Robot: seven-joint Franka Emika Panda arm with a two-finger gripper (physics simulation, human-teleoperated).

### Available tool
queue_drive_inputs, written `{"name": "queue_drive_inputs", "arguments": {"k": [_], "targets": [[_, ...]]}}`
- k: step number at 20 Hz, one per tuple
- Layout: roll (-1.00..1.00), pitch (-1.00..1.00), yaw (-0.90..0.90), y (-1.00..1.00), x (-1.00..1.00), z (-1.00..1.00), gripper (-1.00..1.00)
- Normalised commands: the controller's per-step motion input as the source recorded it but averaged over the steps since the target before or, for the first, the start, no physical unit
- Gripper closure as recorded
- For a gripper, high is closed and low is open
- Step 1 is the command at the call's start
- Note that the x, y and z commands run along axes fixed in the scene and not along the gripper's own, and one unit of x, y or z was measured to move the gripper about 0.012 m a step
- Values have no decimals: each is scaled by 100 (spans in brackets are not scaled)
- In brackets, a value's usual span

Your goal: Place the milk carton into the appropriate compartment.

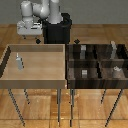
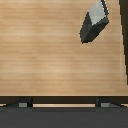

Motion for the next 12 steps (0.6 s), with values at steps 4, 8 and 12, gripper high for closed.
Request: {"name": "queue_drive_inputs", "arguments": {"k": [4, 8, 12], "targets": [[0, 0, 0, -100, 0, 0, -100], [0, 0, 44, 0, 0, 0, -100], [0, 0, 34, 0, 25, 0, -100]]}}
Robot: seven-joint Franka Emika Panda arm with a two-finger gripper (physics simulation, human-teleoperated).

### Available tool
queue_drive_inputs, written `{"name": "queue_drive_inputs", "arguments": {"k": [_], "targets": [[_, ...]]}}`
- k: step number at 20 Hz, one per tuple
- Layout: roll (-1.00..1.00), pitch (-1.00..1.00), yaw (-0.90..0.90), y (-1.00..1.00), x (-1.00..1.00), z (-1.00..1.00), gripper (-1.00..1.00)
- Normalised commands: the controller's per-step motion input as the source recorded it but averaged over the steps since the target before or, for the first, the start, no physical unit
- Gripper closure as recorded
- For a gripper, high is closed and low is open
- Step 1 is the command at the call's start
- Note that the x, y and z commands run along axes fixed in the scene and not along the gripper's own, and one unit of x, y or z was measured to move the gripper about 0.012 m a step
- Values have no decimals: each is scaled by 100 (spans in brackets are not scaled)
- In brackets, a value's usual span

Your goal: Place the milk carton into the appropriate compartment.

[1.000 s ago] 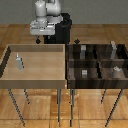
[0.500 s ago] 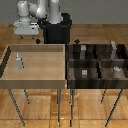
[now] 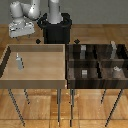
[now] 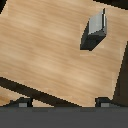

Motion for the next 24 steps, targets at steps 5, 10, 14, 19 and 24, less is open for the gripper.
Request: {"name": "queue_drive_inputs", "arguments": {"k": [5, 10, 14, 19, 24], "targets": [[0, 0, 0, 0, 100, 0, -100], [0, 0, 0, -60, 20, 0, -100], [0, 0, 0, -50, 5, 0, -100], [0, 0, 0, 10, 80, 0, -100], [0, 0, 0, 60, 27, 0, -100]]}}
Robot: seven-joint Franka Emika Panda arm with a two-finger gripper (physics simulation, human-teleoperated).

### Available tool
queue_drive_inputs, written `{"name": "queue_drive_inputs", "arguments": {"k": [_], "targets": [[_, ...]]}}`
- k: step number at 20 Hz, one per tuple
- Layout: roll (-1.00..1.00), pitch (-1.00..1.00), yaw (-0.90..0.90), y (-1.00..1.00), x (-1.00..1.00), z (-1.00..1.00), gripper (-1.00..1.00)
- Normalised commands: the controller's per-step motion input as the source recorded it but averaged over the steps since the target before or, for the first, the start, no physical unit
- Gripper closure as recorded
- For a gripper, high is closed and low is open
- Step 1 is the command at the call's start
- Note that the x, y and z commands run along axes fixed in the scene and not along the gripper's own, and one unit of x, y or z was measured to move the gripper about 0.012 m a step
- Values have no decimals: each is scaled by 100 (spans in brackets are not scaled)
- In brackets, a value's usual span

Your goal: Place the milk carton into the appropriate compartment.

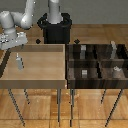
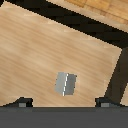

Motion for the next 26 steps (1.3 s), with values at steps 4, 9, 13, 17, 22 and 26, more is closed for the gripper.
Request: {"name": "queue_drive_inputs", "arguments": {"k": [4, 9, 13, 17, 22, 26], "targets": [[0, 0, 0, 0, 100, 0, -100], [0, 0, 0, 0, -20, 0, -100], [0, 0, 0, 0, -50, 0, -100], [0, 0, 0, 0, 0, -25, -100], [0, 0, 0, 0, -40, -40, -100], [0, 0, 0, 0, -25, 0, -100]]}}
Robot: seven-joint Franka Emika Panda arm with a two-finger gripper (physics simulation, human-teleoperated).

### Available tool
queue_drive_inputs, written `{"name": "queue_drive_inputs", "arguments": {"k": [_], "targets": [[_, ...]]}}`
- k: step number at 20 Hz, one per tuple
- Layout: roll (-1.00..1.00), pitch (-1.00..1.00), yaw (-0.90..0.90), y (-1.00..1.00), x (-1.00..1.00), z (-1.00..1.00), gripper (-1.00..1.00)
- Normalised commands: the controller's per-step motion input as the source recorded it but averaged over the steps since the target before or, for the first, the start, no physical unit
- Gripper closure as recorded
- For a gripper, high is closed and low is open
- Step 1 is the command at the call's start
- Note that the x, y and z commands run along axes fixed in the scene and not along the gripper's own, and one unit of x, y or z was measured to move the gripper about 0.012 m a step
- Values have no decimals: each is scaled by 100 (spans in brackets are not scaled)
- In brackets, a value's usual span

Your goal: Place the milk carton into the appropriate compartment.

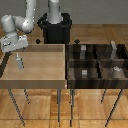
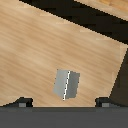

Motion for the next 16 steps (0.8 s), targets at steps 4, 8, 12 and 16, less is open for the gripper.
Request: {"name": "queue_drive_inputs", "arguments": {"k": [4, 8, 12, 16], "targets": [[0, 0, 0, 0, 50, -25, -100], [0, 0, 0, 0, 0, -25, -100], [0, 0, 0, 0, 0, -75, -100], [0, 0, 0, 0, 0, 0, 100]]}}
